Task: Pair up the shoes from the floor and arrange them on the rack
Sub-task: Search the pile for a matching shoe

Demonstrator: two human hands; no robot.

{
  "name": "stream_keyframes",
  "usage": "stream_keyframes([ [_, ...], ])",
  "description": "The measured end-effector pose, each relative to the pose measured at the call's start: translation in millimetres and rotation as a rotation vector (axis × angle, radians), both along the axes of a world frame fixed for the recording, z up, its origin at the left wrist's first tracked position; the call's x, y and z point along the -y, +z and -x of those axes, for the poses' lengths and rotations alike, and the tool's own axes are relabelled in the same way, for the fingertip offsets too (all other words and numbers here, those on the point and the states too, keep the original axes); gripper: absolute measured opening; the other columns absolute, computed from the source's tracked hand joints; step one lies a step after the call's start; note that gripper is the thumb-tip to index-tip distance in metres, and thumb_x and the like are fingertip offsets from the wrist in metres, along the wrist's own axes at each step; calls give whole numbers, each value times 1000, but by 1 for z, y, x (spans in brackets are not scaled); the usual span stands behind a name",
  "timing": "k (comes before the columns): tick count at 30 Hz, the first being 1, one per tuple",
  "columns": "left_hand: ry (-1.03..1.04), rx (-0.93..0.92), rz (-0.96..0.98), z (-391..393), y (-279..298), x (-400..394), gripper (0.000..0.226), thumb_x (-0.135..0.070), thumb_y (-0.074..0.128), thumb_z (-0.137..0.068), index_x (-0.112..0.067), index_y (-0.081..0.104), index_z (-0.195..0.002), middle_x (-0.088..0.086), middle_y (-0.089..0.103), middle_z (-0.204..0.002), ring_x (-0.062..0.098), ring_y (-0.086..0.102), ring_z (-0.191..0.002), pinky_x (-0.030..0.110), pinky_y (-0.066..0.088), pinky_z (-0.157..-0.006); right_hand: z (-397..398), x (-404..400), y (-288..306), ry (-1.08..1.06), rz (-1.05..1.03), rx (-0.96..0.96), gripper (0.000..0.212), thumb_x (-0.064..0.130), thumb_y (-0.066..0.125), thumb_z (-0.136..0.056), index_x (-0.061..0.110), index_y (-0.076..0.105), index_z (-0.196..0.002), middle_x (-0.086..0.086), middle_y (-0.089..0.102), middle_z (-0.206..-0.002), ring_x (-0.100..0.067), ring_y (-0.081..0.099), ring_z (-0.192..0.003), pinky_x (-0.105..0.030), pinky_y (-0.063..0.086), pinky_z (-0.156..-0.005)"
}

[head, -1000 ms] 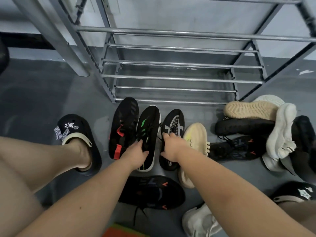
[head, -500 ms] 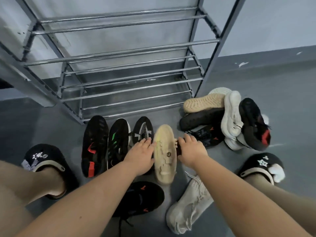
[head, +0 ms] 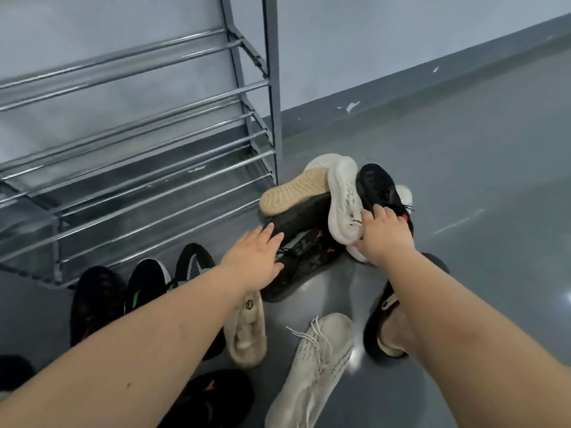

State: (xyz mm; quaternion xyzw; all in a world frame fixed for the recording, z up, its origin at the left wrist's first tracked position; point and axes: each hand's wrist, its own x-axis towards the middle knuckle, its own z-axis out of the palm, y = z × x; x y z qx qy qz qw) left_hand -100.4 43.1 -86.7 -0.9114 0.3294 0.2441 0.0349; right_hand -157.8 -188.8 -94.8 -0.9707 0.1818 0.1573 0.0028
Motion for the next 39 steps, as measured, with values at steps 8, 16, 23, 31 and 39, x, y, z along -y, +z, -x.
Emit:
stream_keyframes([
  [8, 3, -70, 44, -17, -21, 77, 66, -45, 36, -98, -17, 10, -151, 10, 6, -159, 27, 11, -146, 37, 11, -119, -1, 36, -22, -68, -53, -32, 66, 50, 52, -89, 14, 31, -141, -12, 29, -148, -30, 25, -139, -40, 25, -111],
  [16, 211, -268, 228, -20, -54, 130, 68, -45, 45, -94, -18, 15, -150, 9, 29, -151, 29, 36, -134, 41, 34, -108, 10, 58, -44, -120, -122, 4, 77, 44, 56, -90, 19, 15, -150, -12, 22, -153, -30, 19, -143, -40, 23, -113],
  [23, 650, -450, 449, -23, -78, 165, 74, -38, 51, -93, -12, 12, -150, 11, 34, -150, 30, 39, -133, 39, 34, -109, 23, 73, -52, -410, -365, 66, 104, 54, 67, -78, 21, 3, -152, -10, 6, -158, -32, 22, -142, -43, 32, -109],
  [31, 1338, -1143, 536, 11, -75, 193, 68, -46, 51, -92, -8, 30, -144, 16, 46, -137, 31, 52, -120, 39, 41, -99, 25, 76, -63, -689, -688, 230, 99, 44, 83, -64, 8, 29, -140, -11, 49, -130, -30, 52, -116, -39, 46, -91],
  [39, 1135, -1110, 692, 11, -57, 198, 42, -35, 57, -91, -10, 55, -125, 8, 66, -106, 22, 61, -101, 32, 46, -92, 37, 55, -52, -783, -872, 326, 87, 48, 85, -57, 15, 39, -123, 2, 53, -116, -17, 56, -102, -33, 48, -85],
])
